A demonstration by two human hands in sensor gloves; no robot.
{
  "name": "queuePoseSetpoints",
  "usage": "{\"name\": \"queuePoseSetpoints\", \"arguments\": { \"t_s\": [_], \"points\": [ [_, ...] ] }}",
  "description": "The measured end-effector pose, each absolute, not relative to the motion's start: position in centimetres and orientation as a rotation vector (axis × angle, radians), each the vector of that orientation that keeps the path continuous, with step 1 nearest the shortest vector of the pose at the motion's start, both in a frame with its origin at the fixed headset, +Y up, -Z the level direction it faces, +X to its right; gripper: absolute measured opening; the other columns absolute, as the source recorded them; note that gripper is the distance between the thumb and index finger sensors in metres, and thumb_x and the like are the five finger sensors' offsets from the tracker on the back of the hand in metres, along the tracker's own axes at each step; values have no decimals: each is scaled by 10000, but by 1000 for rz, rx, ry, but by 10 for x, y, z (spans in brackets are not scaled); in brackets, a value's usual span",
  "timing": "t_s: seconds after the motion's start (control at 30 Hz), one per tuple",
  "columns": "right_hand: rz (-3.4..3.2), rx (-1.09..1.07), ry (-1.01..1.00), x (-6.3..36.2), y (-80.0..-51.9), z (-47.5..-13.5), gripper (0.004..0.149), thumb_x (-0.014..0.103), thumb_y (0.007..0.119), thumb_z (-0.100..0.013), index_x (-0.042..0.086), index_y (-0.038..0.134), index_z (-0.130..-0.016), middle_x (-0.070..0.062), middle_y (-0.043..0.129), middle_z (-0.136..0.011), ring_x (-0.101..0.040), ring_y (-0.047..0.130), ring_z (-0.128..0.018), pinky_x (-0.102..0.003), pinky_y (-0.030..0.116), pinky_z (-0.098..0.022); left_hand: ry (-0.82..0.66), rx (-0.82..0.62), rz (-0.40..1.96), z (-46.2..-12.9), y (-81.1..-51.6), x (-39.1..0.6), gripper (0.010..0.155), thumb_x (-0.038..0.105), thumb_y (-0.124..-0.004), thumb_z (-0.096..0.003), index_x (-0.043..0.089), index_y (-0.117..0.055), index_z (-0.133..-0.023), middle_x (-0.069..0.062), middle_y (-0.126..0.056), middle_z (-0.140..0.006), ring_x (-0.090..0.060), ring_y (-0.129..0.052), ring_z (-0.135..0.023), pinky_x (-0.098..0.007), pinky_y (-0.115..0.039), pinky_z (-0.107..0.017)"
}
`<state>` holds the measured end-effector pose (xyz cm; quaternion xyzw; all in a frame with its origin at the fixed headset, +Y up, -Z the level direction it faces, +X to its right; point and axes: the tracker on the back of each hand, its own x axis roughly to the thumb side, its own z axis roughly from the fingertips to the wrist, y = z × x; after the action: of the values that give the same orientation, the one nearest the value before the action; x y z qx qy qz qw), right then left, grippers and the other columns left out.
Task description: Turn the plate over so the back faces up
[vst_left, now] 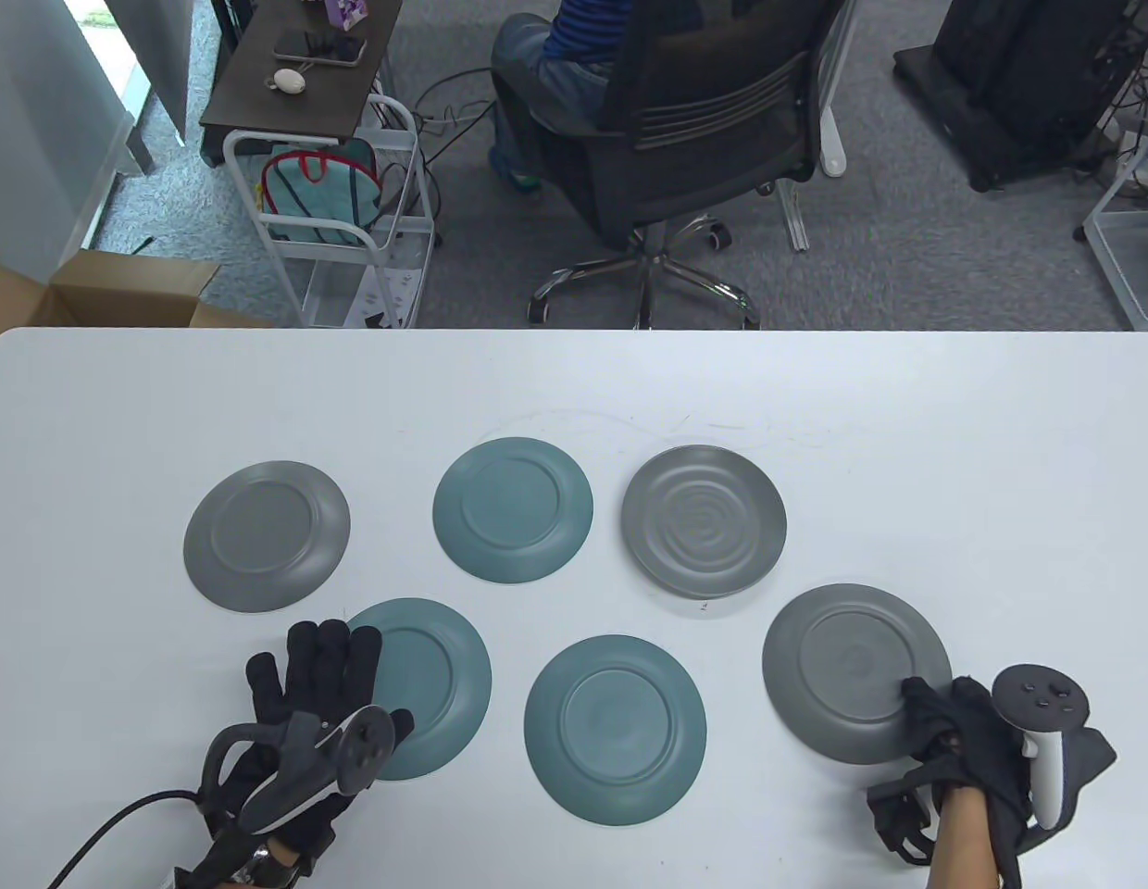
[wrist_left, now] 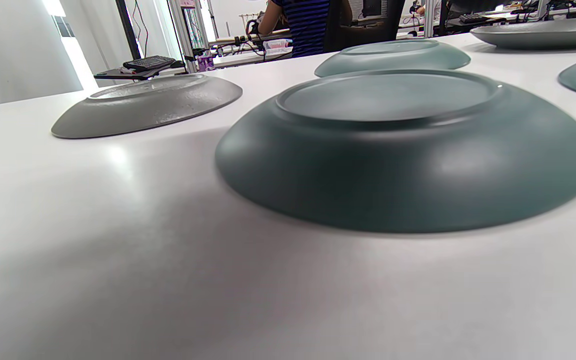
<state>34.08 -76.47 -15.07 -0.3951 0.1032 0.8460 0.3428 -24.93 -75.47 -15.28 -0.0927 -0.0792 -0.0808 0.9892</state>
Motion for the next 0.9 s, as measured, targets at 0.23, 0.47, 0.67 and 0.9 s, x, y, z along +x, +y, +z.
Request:
{"name": "queuePoseSetpoints", "arguments": {
  "t_s": [0.23, 0.47, 0.67, 0.9],
  "points": [
    [2324, -1023, 302, 332, -762, -154, 727, 406, 771, -488, -13, 540, -1035, -203, 823, -881, -368, 950, -602, -408, 812, -415, -164, -176, -159, -152, -753, -249, 880, 699, -497, -560, 172, -217, -1206, -201, -280, -1215, -497, -342, -1171, -729, -345, -762],
    [2404, -1011, 337, 328, -759, -157, 720, 418, 760, -495, -10, 548, -1034, -202, 831, -883, -375, 950, -613, -417, 813, -423, -167, -184, -158, -151, -754, -249, 879, 699, -498, -560, 173, -216, -1206, -203, -280, -1215, -497, -342, -1171, -728, -345, -763],
    [2525, -1017, 405, 320, -756, -163, 707, 417, 766, -496, -6, 568, -1027, -210, 835, -882, -381, 948, -620, -422, 813, -427, -167, -186, -161, -151, -754, -248, 878, 698, -498, -561, 173, -217, -1206, -203, -282, -1215, -496, -343, -1171, -729, -346, -762],
    [2633, -1021, 459, 311, -755, -169, 674, 413, 766, -499, 16, 598, -1017, -208, 838, -883, -375, 948, -627, -419, 815, -431, -167, -192, -159, -152, -754, -248, 878, 697, -499, -561, 173, -216, -1206, -200, -283, -1215, -496, -346, -1171, -728, -346, -763]
  ]
}}
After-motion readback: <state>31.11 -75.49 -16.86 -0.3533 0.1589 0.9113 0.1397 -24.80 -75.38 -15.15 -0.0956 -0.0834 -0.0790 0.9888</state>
